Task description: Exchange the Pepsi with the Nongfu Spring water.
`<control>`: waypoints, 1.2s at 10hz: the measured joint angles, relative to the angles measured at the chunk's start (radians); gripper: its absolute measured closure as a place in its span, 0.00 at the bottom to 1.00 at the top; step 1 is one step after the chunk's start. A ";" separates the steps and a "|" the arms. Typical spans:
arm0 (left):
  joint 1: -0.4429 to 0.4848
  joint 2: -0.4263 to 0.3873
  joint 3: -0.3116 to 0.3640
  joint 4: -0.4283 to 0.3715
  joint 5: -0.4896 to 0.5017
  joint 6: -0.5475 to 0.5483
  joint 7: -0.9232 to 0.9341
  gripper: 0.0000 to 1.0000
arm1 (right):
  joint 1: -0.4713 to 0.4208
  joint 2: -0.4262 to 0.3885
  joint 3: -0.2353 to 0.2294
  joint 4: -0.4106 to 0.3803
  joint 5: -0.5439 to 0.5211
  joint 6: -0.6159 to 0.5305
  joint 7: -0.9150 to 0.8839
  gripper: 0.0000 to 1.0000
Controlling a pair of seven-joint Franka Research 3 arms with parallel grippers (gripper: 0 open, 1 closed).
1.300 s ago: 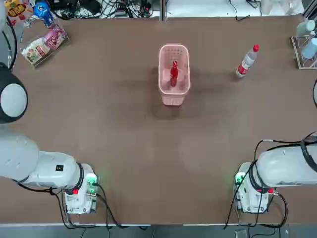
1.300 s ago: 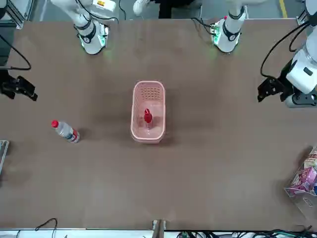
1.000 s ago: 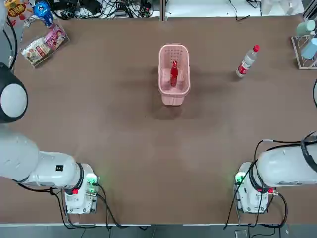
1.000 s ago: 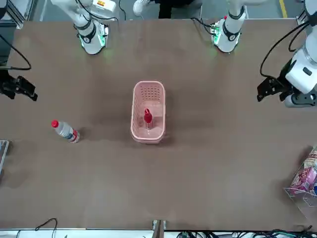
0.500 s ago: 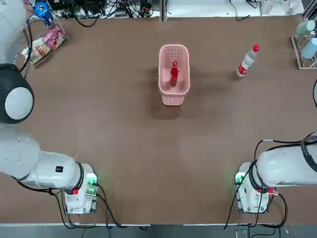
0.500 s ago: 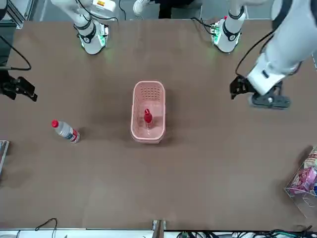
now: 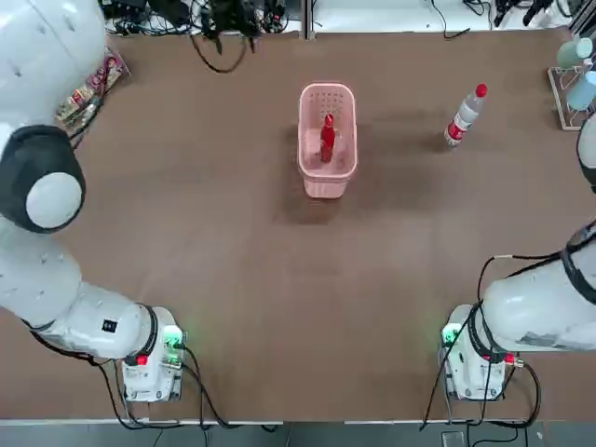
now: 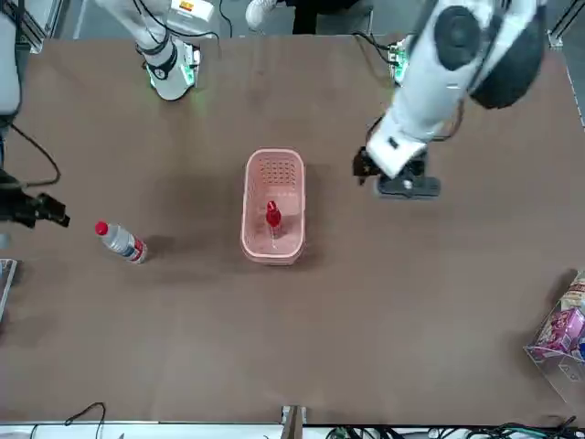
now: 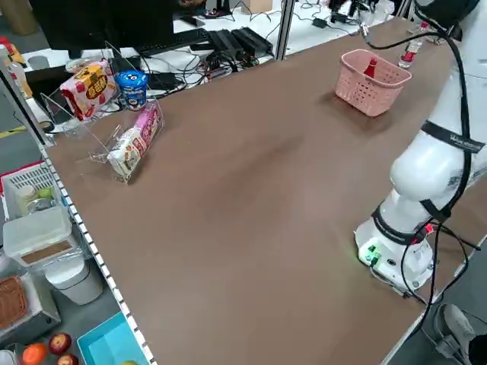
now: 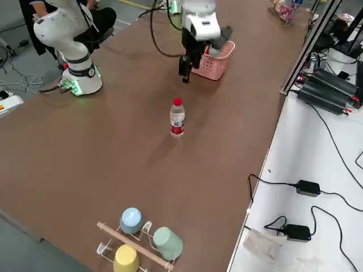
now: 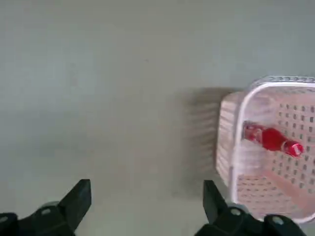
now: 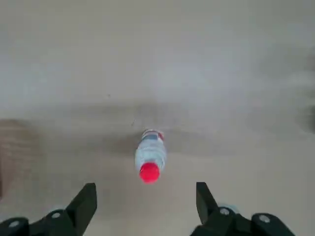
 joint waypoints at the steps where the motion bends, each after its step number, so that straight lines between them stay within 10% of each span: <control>1: -0.050 0.032 -0.001 0.001 0.012 0.041 -0.070 0.00 | -0.012 0.042 0.000 -0.026 0.002 0.066 -0.036 0.11; 6: -0.253 0.287 0.027 0.185 0.048 0.120 -0.290 0.07 | -0.035 0.086 0.006 -0.178 0.057 0.236 -0.105 0.11; 9: -0.478 0.420 0.212 0.249 0.058 0.153 -0.329 0.18 | -0.032 0.067 0.008 -0.222 0.063 0.239 -0.105 0.11; 12: -0.500 0.452 0.238 0.264 0.058 0.229 -0.340 0.25 | -0.031 -0.006 0.009 -0.304 0.068 0.252 -0.105 0.11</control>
